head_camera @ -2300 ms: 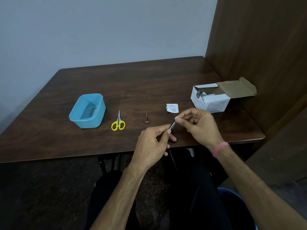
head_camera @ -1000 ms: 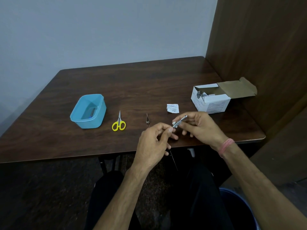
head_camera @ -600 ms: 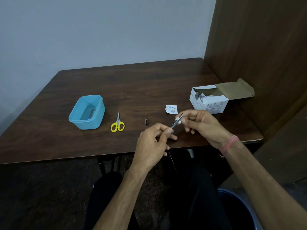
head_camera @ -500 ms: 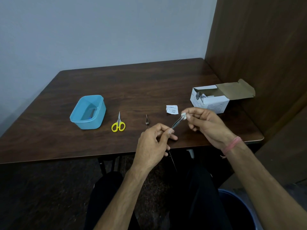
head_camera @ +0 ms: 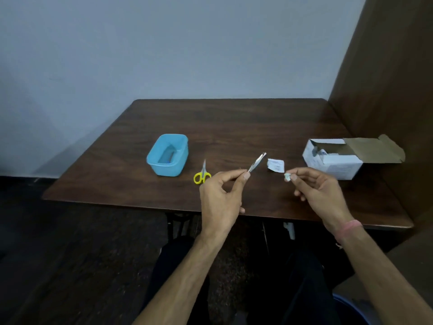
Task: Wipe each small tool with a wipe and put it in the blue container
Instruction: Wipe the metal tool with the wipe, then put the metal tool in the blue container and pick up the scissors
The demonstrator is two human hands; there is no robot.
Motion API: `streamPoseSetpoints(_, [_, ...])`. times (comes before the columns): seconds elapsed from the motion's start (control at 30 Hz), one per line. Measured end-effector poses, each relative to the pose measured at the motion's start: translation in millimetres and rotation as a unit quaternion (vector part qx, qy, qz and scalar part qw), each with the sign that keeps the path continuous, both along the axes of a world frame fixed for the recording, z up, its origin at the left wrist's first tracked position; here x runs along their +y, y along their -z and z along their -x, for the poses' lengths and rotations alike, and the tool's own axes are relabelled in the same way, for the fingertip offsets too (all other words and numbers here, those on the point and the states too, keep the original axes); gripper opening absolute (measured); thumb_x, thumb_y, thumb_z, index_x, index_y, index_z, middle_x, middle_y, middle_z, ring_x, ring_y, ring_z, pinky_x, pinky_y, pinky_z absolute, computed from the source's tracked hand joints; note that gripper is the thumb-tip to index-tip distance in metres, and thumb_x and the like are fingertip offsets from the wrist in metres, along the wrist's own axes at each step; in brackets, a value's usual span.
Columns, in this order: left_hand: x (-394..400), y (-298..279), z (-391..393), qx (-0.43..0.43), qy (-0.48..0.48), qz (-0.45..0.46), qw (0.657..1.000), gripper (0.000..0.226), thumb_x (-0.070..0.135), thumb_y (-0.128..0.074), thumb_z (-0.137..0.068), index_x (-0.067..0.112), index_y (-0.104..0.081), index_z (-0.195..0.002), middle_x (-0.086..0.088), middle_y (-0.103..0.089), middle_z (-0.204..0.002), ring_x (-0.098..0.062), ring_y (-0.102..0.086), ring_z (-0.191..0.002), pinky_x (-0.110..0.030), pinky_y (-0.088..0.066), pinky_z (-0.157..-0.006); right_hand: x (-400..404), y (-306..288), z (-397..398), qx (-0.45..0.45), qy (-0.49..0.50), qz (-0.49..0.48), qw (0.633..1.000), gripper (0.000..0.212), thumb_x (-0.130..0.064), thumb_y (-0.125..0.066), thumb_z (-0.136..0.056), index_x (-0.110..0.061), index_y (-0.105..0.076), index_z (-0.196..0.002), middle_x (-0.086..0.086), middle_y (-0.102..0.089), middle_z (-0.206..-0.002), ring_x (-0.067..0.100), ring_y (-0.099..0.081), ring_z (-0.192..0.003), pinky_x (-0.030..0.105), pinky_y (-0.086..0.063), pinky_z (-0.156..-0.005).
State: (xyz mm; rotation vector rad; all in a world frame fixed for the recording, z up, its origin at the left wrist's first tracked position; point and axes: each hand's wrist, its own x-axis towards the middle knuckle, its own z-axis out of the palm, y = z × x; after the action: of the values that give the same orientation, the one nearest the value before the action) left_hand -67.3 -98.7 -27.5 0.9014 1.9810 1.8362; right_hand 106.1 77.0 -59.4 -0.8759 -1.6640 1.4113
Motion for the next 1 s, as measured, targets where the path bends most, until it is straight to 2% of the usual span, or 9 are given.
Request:
streamPoseSetpoints(0.1, [-20,-19,41,0.082,-0.074,0.015,0.994,0.003,0.034,-0.088,-0.097,0.033,-0.089,-0.099,0.022,-0.083,-0.087,-0.003,-0.074,-0.067,-0.043,-0.068,-0.063,-1,-2,10,0.001,0.000,-0.001,1.000,0.016,-0.008,-0.072,-0.105,-0.021,-0.081,-0.105,-0.001,-0.082,-0.096,0.002,-0.061,-0.060,0.014,-0.046,-0.052])
streamPoseSetpoints(0.2, [-40,-37,89,0.178,-0.188,0.051,0.965,0.006,0.038,-0.091,-0.090,0.035,-0.086,-0.091,0.025,-0.082,-0.084,0.002,-0.078,-0.081,-0.040,-0.065,-0.086,-8,-5,27,0.024,-0.013,0.016,0.999,0.017,-0.005,-0.071,-0.105,-0.018,-0.081,-0.102,0.002,-0.082,-0.097,0.003,-0.059,-0.059,0.015,-0.046,-0.050])
streamPoseSetpoints(0.27, [-52,-47,118,0.211,-0.245,0.076,0.943,0.005,0.037,-0.089,-0.088,0.035,-0.084,-0.088,0.024,-0.082,-0.083,0.001,-0.079,-0.085,-0.038,-0.063,-0.091,-16,-6,42,0.025,-0.036,0.019,0.999,0.018,-0.004,-0.071,-0.105,-0.017,-0.082,-0.101,0.001,-0.083,-0.101,0.005,-0.059,-0.059,0.016,-0.046,-0.050])
streamPoseSetpoints(0.47, [-57,-60,171,0.273,-0.237,0.207,0.909,0.005,0.033,-0.082,-0.089,0.033,-0.084,-0.093,0.017,-0.084,-0.089,-0.014,-0.080,-0.087,-0.035,-0.062,-0.082,-43,-4,74,0.002,-0.022,-0.011,1.000,0.013,-0.010,-0.075,-0.103,-0.020,-0.084,-0.101,-0.007,-0.083,-0.092,0.000,-0.064,-0.066,0.012,-0.051,-0.061])
streamPoseSetpoints(0.6, [-48,-66,183,0.290,-0.202,0.269,0.896,0.007,0.028,-0.081,-0.088,0.033,-0.084,-0.091,0.017,-0.082,-0.084,-0.017,-0.079,-0.091,-0.034,-0.061,-0.081,-48,0,71,-0.023,-0.016,-0.046,0.999,0.013,-0.014,-0.077,-0.102,-0.024,-0.084,-0.099,-0.007,-0.083,-0.092,0.010,-0.066,-0.075,0.027,-0.059,-0.075])
streamPoseSetpoints(0.67, [-42,-67,185,0.288,-0.187,0.294,0.892,0.011,0.025,-0.078,-0.086,0.033,-0.084,-0.089,0.016,-0.082,-0.084,-0.021,-0.080,-0.096,-0.038,-0.064,-0.086,-48,0,68,-0.022,-0.016,-0.047,0.999,0.014,-0.013,-0.078,-0.102,-0.024,-0.085,-0.099,-0.005,-0.083,-0.093,0.013,-0.068,-0.080,0.030,-0.060,-0.075])
streamPoseSetpoints(0.8, [-30,-67,183,0.292,-0.165,0.329,0.883,0.011,0.024,-0.079,-0.082,0.033,-0.084,-0.086,0.011,-0.083,-0.092,-0.026,-0.078,-0.098,-0.039,-0.063,-0.086,-48,-2,67,-0.017,-0.013,-0.049,0.999,0.015,-0.013,-0.078,-0.101,-0.025,-0.085,-0.097,-0.002,-0.083,-0.092,0.014,-0.069,-0.082,0.019,-0.059,-0.067])
streamPoseSetpoints(0.9, [-23,-67,181,0.308,-0.176,0.355,0.865,0.006,0.028,-0.084,-0.085,0.032,-0.087,-0.089,0.005,-0.084,-0.102,-0.029,-0.078,-0.100,-0.039,-0.061,-0.085,-48,-1,66,-0.015,-0.011,-0.048,0.999,0.016,-0.013,-0.078,-0.101,-0.026,-0.085,-0.096,0.000,-0.083,-0.092,0.015,-0.068,-0.081,0.016,-0.058,-0.066])
streamPoseSetpoints(1.0, [-22,-66,179,0.294,-0.182,0.364,0.865,0.008,0.031,-0.088,-0.083,0.031,-0.089,-0.091,0.004,-0.084,-0.102,-0.029,-0.078,-0.099,-0.037,-0.057,-0.082,-51,-3,66,-0.013,-0.009,-0.054,0.998,0.017,-0.011,-0.078,-0.101,-0.026,-0.085,-0.096,-0.001,-0.083,-0.092,0.016,-0.068,-0.080,0.016,-0.058,-0.065])
